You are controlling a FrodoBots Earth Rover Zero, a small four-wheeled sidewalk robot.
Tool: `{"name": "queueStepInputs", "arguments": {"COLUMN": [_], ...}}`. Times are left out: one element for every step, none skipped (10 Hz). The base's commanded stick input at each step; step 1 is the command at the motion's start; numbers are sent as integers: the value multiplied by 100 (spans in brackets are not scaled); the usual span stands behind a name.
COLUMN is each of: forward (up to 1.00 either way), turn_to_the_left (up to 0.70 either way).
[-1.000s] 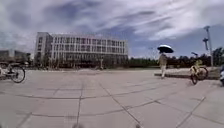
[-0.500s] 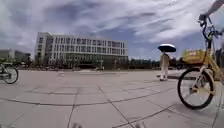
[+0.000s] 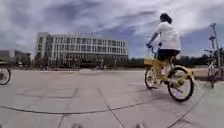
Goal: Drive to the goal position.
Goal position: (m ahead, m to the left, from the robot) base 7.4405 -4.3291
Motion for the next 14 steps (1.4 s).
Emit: {"name": "queueStepInputs", "arguments": {"forward": [70, 70, 70, 70, 70, 70, 70, 70, 70, 70, 70, 70, 70, 70], "turn_to_the_left": [0, 0, 0, 0, 0, 0, 0, 0, 0, 0, 0, 0, 0, 0]}}
